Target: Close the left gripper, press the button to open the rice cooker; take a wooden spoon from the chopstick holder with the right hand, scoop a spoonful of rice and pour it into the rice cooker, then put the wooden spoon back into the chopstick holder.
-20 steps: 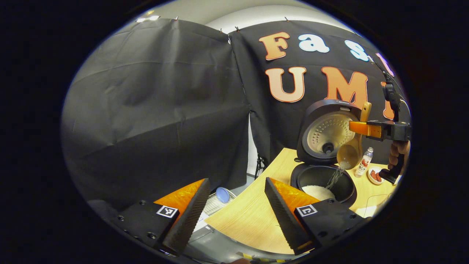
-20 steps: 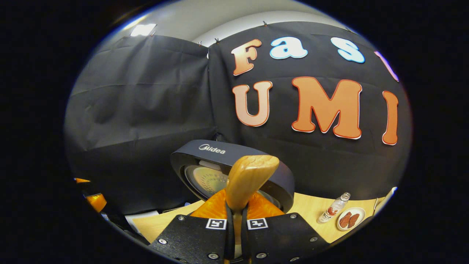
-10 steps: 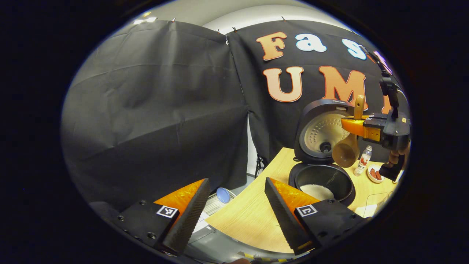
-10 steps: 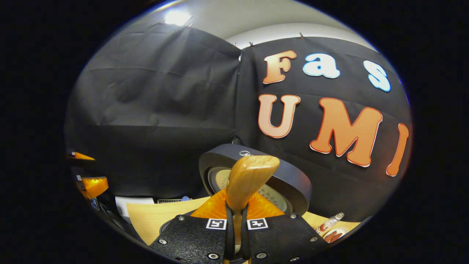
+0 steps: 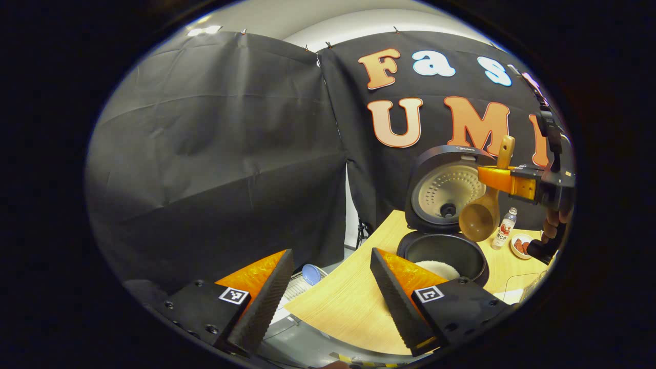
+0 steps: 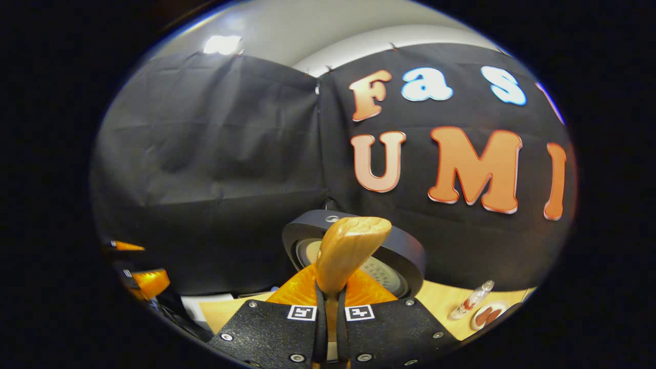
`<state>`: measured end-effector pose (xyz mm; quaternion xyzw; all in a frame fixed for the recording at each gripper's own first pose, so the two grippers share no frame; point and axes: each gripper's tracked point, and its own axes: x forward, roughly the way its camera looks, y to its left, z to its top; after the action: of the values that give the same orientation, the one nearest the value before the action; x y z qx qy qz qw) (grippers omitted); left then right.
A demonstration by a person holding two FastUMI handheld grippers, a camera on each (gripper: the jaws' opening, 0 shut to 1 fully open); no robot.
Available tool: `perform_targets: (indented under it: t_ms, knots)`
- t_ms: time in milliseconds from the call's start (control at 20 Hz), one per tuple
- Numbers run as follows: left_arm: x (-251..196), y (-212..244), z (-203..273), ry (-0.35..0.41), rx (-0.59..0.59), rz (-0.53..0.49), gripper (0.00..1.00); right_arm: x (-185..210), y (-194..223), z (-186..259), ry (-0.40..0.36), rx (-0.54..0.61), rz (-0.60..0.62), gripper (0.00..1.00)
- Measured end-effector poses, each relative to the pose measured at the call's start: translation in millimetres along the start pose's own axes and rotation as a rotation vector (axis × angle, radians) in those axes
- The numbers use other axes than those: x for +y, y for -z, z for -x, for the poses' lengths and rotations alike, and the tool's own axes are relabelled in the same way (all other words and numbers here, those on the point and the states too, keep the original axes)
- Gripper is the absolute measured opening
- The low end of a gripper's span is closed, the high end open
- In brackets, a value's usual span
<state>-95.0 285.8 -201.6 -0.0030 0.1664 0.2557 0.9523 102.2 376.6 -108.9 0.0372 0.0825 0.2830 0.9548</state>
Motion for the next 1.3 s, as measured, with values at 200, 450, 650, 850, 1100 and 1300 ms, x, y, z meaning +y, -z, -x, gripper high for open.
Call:
perform_targets:
  t_ms: [200, 450, 650, 850, 1100, 1300]
  knots:
    - [-19.6, -1.1, 19.2, 0.005, -0.01, -0.005, 1.0, -53.5, -11.1, 27.2, 0.043, -0.019, -0.244, 0.06]
    - [-62.0, -3.8, 38.9, 0.077, 0.008, 0.038, 1.0, -113.8, -6.5, 92.3, 0.126, -0.041, -0.427, 0.06]
    - [-101.7, -8.8, 49.8, 0.128, 0.013, 0.028, 0.97, -164.2, 19.0, 142.5, 0.217, -0.019, -0.484, 0.06]
    - [-143.1, -2.5, 57.7, 0.199, 0.068, 0.05, 0.97, -218.5, 50.7, 202.7, 0.335, 0.005, -0.522, 0.06]
    - [-199.0, -3.4, 68.3, 0.274, 0.071, -0.005, 0.97, -278.8, 87.6, 270.4, 0.475, 0.023, -0.564, 0.07]
    - [-236.3, -0.4, 72.0, 0.332, 0.09, -0.042, 0.97, -313.6, 103.6, 313.7, 0.562, 0.014, -0.584, 0.06]
